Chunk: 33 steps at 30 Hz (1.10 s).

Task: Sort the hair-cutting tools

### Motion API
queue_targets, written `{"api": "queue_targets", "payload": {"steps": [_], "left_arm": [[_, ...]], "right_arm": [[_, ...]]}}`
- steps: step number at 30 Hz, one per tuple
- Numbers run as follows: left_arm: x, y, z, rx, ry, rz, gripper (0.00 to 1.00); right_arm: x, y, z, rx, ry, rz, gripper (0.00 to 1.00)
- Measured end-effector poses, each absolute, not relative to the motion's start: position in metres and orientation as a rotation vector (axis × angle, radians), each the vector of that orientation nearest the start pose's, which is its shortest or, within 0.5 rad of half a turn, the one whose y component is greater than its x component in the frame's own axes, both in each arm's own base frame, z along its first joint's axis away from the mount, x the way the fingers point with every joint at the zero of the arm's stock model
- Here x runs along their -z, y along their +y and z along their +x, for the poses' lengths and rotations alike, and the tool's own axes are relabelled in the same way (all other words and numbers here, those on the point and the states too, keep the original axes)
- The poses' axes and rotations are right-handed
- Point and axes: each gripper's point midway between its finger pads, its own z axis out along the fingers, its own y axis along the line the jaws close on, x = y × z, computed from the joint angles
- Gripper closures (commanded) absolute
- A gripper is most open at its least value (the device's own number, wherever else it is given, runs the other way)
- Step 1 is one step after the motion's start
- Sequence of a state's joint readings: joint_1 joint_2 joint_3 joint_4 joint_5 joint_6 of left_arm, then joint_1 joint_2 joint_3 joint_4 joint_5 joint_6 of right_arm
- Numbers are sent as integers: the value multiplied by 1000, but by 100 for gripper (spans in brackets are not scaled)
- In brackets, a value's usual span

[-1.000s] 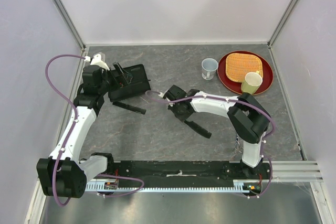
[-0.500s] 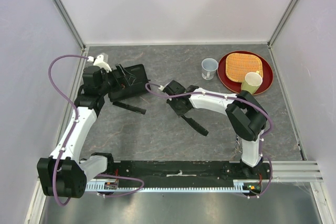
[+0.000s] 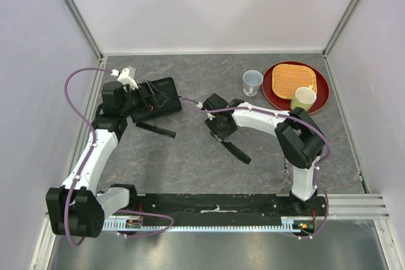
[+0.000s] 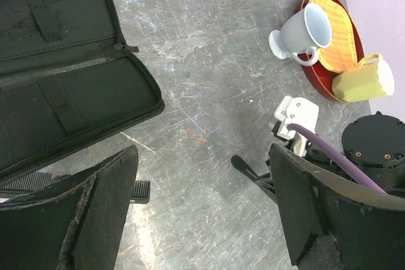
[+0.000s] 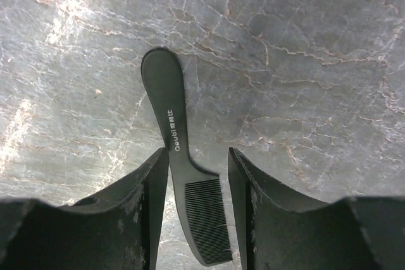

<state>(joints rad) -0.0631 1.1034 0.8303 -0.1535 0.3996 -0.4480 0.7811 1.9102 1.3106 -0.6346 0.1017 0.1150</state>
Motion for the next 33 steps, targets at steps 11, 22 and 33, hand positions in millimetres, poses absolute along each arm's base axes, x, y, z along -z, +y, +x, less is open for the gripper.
{"api": "queue_targets", "payload": {"steps": [11,22,33], "left_arm": [[-212,-107,340,727,2031,-126,10],[-211,-107,339,727,2032,-126,10],[-210,-107,339,727,2034,-126,10]], "right_arm": [[-16,275,276,-160,2706,-1013,55],[-15,276,274,-146,2725,-1054,73],[-14,277,273,-120,2732,-1078,81]]}}
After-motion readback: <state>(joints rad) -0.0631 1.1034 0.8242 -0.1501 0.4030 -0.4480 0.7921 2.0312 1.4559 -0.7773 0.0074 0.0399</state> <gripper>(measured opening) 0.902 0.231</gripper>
